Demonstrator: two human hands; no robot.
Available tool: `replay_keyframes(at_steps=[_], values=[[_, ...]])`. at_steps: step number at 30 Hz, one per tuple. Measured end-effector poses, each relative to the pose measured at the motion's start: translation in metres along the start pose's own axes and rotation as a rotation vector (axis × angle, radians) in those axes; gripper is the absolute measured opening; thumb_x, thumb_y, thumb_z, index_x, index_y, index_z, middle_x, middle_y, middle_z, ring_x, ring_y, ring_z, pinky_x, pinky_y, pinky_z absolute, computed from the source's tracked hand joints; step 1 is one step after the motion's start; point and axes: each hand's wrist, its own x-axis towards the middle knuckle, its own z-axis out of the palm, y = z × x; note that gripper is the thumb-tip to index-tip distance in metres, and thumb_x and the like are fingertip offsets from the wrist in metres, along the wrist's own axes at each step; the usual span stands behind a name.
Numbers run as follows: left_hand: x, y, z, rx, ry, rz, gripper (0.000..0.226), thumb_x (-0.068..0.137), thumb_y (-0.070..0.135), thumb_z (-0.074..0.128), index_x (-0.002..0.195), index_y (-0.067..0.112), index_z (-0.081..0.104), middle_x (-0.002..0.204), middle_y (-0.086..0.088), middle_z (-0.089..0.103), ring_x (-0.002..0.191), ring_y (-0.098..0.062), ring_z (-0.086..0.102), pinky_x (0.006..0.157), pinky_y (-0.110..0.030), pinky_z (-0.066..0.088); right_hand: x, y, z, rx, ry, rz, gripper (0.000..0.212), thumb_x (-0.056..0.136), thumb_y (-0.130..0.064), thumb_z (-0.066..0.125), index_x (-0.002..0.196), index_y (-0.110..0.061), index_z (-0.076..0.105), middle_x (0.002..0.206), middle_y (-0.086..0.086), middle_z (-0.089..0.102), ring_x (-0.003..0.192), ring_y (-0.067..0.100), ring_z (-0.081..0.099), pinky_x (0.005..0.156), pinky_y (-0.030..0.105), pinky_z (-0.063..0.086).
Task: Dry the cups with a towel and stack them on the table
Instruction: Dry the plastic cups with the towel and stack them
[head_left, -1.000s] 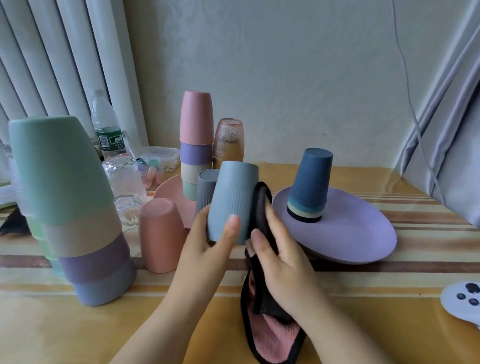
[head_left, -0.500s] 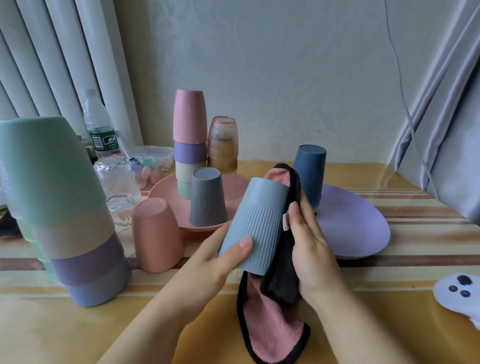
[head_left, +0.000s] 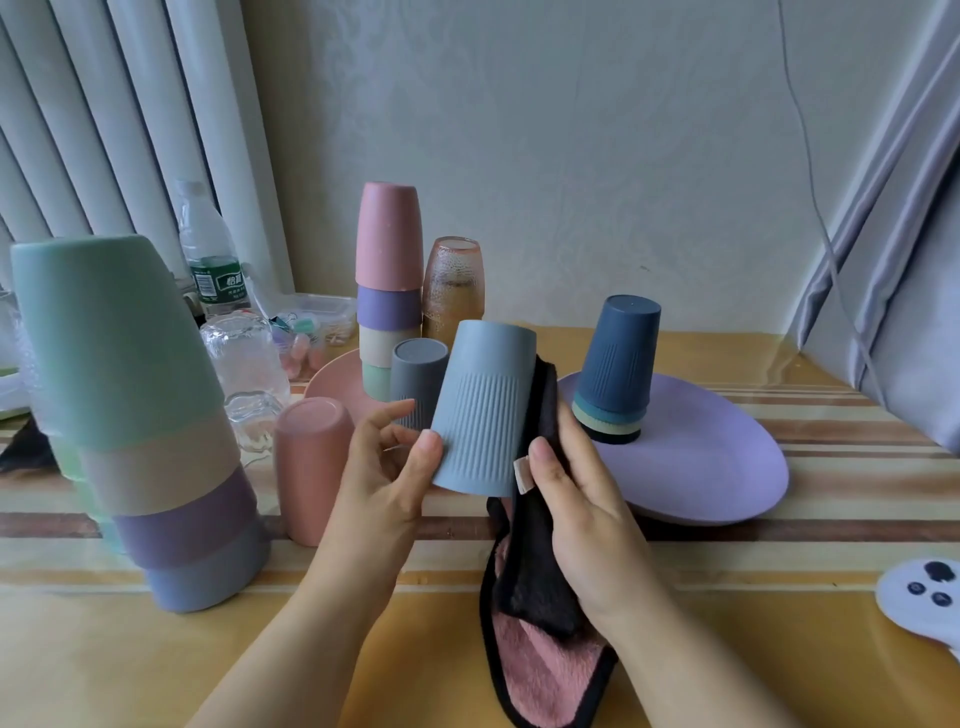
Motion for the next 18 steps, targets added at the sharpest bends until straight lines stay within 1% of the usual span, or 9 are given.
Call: replay_keyframes(at_steps=[2, 4, 7, 9, 11, 12, 14, 15, 18], values=[[-0.002, 0.003, 0.002, 0.065, 0.035, 0.076, 0.034, 0.079, 0.051, 0.052, 0.106, 0.031, 0.059, 0.094, 0.007, 0.069, 0.091, -0.009, 0.063, 0.075, -0.023, 0.052, 0.000, -0.001, -0.001, -0.066, -0.005, -0.025, 0.040, 0.095, -0.032, 0.046, 0.130, -0.048, 0.035, 0.127, -0.044, 0.043, 0.122, -0.020, 0.038, 0.102, 0.011, 0.035], [-0.006, 0.007, 0.005, 0.123, 0.024, 0.105, 0.032, 0.083, 0.051, 0.047, 0.103, 0.031, 0.064, 0.093, 0.016, 0.072, 0.089, 0.000, 0.065, 0.076, -0.021, 0.051, -0.001, 0.001, -0.002, -0.156, -0.015, -0.028, 0.045, 0.096, -0.029, 0.045, 0.136, -0.045, 0.031, 0.129, -0.042, 0.040, 0.117, -0.024, 0.039, 0.094, 0.003, 0.034], [-0.009, 0.007, 0.005, 0.126, -0.027, 0.052, 0.039, 0.083, 0.059, 0.061, 0.112, 0.032, 0.061, 0.099, 0.020, 0.071, 0.092, 0.003, 0.066, 0.073, -0.014, 0.051, -0.003, 0.005, 0.003, -0.302, -0.045, -0.069, 0.046, 0.095, -0.038, 0.046, 0.135, -0.049, 0.029, 0.136, -0.038, 0.038, 0.126, -0.016, 0.036, 0.104, 0.013, 0.034], [-0.009, 0.006, 0.004, 0.136, -0.055, 0.013, 0.049, 0.071, 0.051, 0.070, 0.115, 0.032, 0.059, 0.099, 0.014, 0.071, 0.092, -0.006, 0.069, 0.074, -0.027, 0.059, -0.004, 0.008, 0.009, -0.421, -0.055, -0.128, 0.049, 0.092, -0.038, 0.044, 0.136, -0.048, 0.026, 0.145, -0.029, 0.032, 0.133, -0.015, 0.025, 0.111, 0.013, 0.025], [-0.009, 0.006, 0.004, 0.132, -0.089, -0.024, 0.046, 0.072, 0.046, 0.071, 0.114, 0.029, 0.061, 0.098, 0.008, 0.071, 0.093, -0.012, 0.069, 0.077, -0.040, 0.060, -0.004, 0.010, 0.012, -0.466, -0.051, -0.158, 0.049, 0.092, -0.038, 0.041, 0.136, -0.048, 0.022, 0.151, -0.023, 0.026, 0.137, -0.012, 0.018, 0.115, 0.018, 0.020], [-0.010, 0.006, 0.004, 0.138, -0.121, -0.032, 0.043, 0.076, 0.046, 0.071, 0.114, 0.029, 0.061, 0.099, 0.008, 0.072, 0.093, -0.012, 0.069, 0.080, -0.041, 0.060, -0.003, 0.011, 0.012, -0.457, -0.042, -0.162, 0.047, 0.093, -0.039, 0.040, 0.135, -0.051, 0.021, 0.152, -0.023, 0.024, 0.138, -0.011, 0.017, 0.116, 0.023, 0.020], [-0.011, 0.008, 0.006, 0.166, -0.211, -0.041, 0.040, 0.081, 0.045, 0.070, 0.115, 0.028, 0.061, 0.101, 0.009, 0.071, 0.096, -0.009, 0.068, 0.085, -0.035, 0.057, -0.002, 0.010, 0.009, -0.399, -0.020, -0.163, 0.046, 0.094, -0.045, 0.037, 0.135, -0.058, 0.019, 0.151, -0.027, 0.023, 0.140, -0.006, 0.019, 0.117, 0.033, 0.024], [-0.012, 0.008, 0.007, 0.173, -0.259, -0.053, 0.041, 0.081, 0.044, 0.067, 0.117, 0.027, 0.060, 0.103, 0.009, 0.071, 0.098, -0.008, 0.067, 0.086, -0.030, 0.055, 0.000, 0.008, 0.007, -0.371, -0.007, -0.160, 0.047, 0.094, -0.046, 0.036, 0.135, -0.060, 0.019, 0.149, -0.032, 0.024, 0.139, -0.006, 0.022, 0.116, 0.032, 0.027], [-0.015, 0.007, 0.008, 0.141, -0.391, -0.109, 0.040, 0.085, 0.042, 0.067, 0.120, 0.025, 0.059, 0.110, 0.011, 0.071, 0.103, -0.005, 0.066, 0.083, -0.018, 0.051, 0.004, -0.003, -0.005, -0.246, 0.059, -0.120, 0.037, 0.097, -0.044, 0.038, 0.129, -0.058, 0.025, 0.127, -0.053, 0.034, 0.128, -0.021, 0.029, 0.107, 0.009, 0.026]])
